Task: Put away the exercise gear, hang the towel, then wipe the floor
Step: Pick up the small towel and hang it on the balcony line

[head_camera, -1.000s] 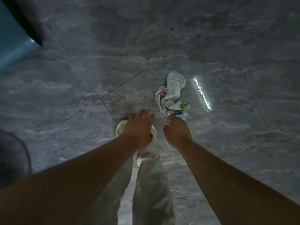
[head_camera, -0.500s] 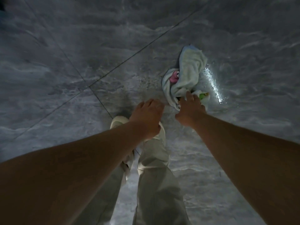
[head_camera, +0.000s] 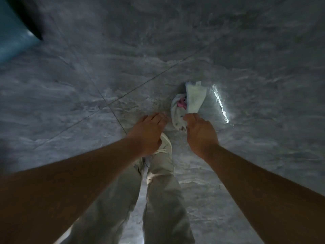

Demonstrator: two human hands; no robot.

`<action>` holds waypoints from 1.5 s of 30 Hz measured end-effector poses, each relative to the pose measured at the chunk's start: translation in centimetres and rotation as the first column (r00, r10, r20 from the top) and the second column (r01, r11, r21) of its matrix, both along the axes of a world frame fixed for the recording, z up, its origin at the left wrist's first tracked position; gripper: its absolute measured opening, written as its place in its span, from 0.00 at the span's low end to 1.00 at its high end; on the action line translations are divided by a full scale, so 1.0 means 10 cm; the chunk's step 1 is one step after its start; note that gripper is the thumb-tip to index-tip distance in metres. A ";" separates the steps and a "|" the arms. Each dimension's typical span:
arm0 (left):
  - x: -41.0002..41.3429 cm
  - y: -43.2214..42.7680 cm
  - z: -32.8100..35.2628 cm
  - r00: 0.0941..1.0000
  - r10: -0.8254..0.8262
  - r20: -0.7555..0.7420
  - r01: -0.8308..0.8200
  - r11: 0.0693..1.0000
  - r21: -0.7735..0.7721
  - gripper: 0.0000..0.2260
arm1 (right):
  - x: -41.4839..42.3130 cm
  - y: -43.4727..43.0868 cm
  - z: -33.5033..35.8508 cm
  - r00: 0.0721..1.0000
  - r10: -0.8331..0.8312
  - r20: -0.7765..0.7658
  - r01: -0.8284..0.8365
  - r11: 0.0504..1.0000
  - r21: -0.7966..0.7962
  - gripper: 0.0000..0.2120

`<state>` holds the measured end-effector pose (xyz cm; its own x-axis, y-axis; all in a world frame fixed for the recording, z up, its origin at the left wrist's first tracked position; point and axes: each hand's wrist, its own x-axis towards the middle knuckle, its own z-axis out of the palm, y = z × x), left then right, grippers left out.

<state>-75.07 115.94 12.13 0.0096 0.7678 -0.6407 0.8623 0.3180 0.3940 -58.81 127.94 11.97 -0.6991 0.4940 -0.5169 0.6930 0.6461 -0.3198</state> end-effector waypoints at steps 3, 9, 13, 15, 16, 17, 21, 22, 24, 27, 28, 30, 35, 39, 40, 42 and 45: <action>-0.14 0.04 0.56 0.998 0.027 0.063 -0.032 0.997 0.071 0.35 | -0.12 0.05 0.64 0.991 -0.008 -0.130 0.010 1.000 0.009 0.19; -0.48 0.08 2.13 0.982 0.071 0.176 -0.121 0.947 0.297 0.32 | -0.52 0.00 2.44 0.960 -0.004 -0.281 -0.021 0.996 -0.085 0.16; -0.64 -0.07 3.25 0.960 0.189 0.208 -0.258 0.884 0.391 0.27 | -0.75 -0.08 3.69 0.932 0.046 -0.360 -0.072 0.996 -0.060 0.16; -0.66 -0.17 3.76 0.949 0.258 0.180 -0.311 0.850 0.425 0.24 | -0.88 -0.13 4.30 0.913 0.074 -0.401 -0.089 0.996 -0.020 0.17; -0.65 -0.24 3.99 0.944 0.288 0.161 -0.330 0.831 0.447 0.22 | -0.94 -0.17 4.58 0.897 0.088 -0.433 -0.098 0.995 0.000 0.17; -0.63 -0.30 4.23 0.937 0.318 0.148 -0.349 0.807 0.477 0.19 | -1.00 -0.20 4.84 0.879 0.104 -0.466 -0.108 0.994 0.019 0.16; -0.56 -0.57 5.01 0.877 0.473 0.081 -0.414 0.661 0.626 0.14 | -1.12 -0.36 5.59 0.828 0.217 -0.517 -0.192 0.976 0.102 0.13; -0.54 -0.64 5.16 0.855 0.513 0.069 -0.423 0.616 0.665 0.15 | -1.12 -0.38 5.71 0.817 0.251 -0.519 -0.218 0.968 0.126 0.13; -0.48 -0.79 5.43 0.812 0.583 0.036 -0.424 0.545 0.723 0.14 | -1.10 -0.42 5.92 0.781 0.340 -0.524 -0.281 0.940 0.190 0.11; -0.29 -0.99 5.80 0.730 0.682 -0.050 -0.398 0.483 0.779 0.14 | -1.08 -0.49 6.18 0.730 0.469 -0.497 -0.394 0.883 0.255 0.11; -0.20 -1.06 5.91 0.694 0.715 -0.085 -0.385 0.468 0.795 0.14 | -1.08 -0.51 6.27 0.707 0.513 -0.487 -0.431 0.858 0.278 0.10; 0.02 -1.21 6.10 0.608 0.782 -0.138 -0.362 0.427 0.829 0.13 | -1.06 -0.59 6.46 0.637 0.606 -0.476 -0.506 0.795 0.335 0.08; 0.64 -1.76 6.47 0.380 0.913 -0.146 -0.396 0.303 0.867 0.17 | -0.91 -0.97 6.87 0.428 0.782 -0.453 -0.641 0.616 0.458 0.09; 1.17 -2.47 6.62 0.166 0.967 -0.195 -0.451 0.250 0.857 0.19 | -0.76 -1.66 7.12 0.256 0.815 -0.520 -0.755 0.504 0.419 0.10; 1.30 -2.67 6.65 0.109 0.972 -0.208 -0.462 0.235 0.855 0.19 | -0.72 -1.87 7.16 0.210 0.824 -0.526 -0.786 0.462 0.411 0.10; 1.63 -3.07 6.72 -0.009 0.979 -0.206 -0.461 0.179 0.869 0.17 | -0.60 -2.29 7.24 0.073 0.849 -0.523 -0.818 0.351 0.456 0.11; 2.24 -3.67 6.82 -0.137 0.970 -0.200 -0.423 0.125 0.897 0.16 | -0.33 -2.96 7.37 -0.192 0.844 -0.500 -0.783 0.175 0.596 0.09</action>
<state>-52.71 79.26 80.34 -0.8999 -0.0278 0.4351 0.0998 0.9583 0.2676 -62.11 98.31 85.63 -0.5585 -0.7654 0.3197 -0.8282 0.5366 -0.1621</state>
